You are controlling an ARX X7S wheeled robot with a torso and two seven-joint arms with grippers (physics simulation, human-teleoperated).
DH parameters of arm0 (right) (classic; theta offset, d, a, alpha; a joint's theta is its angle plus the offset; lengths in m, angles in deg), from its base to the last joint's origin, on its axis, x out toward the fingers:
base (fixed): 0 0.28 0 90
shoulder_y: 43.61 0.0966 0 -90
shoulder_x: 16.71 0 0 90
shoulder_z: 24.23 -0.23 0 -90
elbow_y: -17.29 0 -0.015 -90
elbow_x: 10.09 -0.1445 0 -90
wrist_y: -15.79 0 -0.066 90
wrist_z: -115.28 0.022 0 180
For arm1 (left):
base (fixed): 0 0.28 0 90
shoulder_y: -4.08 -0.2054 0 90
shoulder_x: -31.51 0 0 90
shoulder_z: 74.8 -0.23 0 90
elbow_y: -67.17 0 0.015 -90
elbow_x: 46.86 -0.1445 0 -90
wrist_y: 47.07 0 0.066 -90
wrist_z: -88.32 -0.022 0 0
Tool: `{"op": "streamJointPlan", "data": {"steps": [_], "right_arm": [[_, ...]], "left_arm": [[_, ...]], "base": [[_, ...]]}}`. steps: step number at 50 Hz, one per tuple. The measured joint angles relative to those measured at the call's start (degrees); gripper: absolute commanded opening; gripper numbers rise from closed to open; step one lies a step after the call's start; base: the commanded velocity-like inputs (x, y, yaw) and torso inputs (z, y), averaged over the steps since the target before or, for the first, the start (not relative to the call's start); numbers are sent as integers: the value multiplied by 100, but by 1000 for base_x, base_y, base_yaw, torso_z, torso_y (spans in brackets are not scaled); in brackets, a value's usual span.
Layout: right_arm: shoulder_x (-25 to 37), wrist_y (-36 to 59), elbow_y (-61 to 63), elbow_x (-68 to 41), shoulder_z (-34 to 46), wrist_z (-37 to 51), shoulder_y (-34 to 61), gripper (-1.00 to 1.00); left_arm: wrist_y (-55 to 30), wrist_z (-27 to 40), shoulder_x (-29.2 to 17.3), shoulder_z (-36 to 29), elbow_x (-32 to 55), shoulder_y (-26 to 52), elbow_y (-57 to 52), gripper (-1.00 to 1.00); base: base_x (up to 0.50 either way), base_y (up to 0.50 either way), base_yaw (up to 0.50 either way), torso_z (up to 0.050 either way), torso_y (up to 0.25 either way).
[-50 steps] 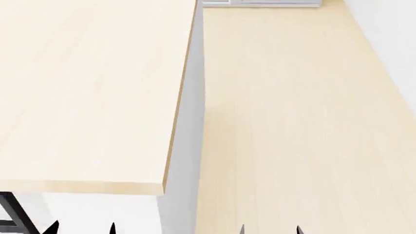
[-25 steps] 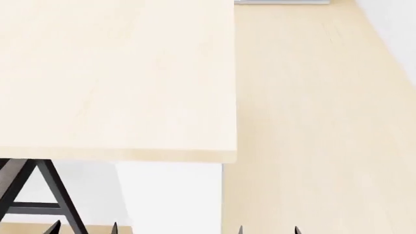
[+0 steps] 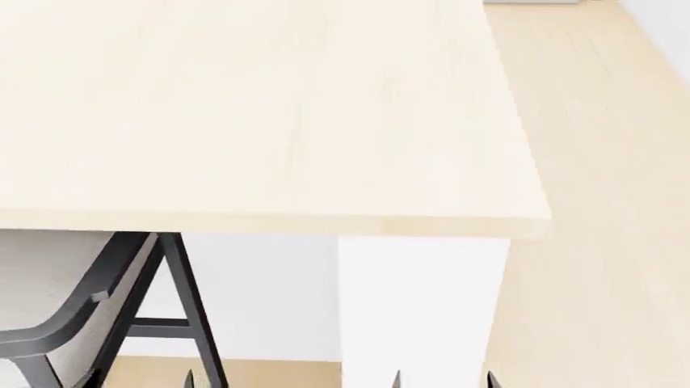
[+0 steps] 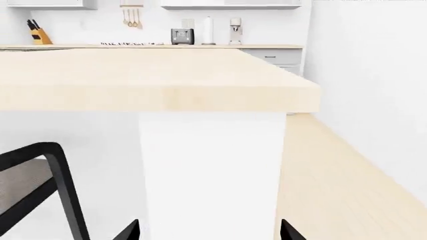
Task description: Place the cup inside the bowl on the dining table and move the bowl to any counter.
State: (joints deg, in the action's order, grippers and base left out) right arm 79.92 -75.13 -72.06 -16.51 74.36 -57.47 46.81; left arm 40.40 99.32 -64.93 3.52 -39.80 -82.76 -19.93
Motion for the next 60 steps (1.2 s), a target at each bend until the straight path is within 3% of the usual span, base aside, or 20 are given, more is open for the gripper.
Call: {"op": "streamJointPlan", "data": {"steps": [60], "right_arm": [[224, -65, -13, -131, 280, 349, 43, 100]], "left_arm": [[8, 265, -184, -300, 240, 93, 23, 100]], "base": [[-59, 500, 0, 0, 0]]}}
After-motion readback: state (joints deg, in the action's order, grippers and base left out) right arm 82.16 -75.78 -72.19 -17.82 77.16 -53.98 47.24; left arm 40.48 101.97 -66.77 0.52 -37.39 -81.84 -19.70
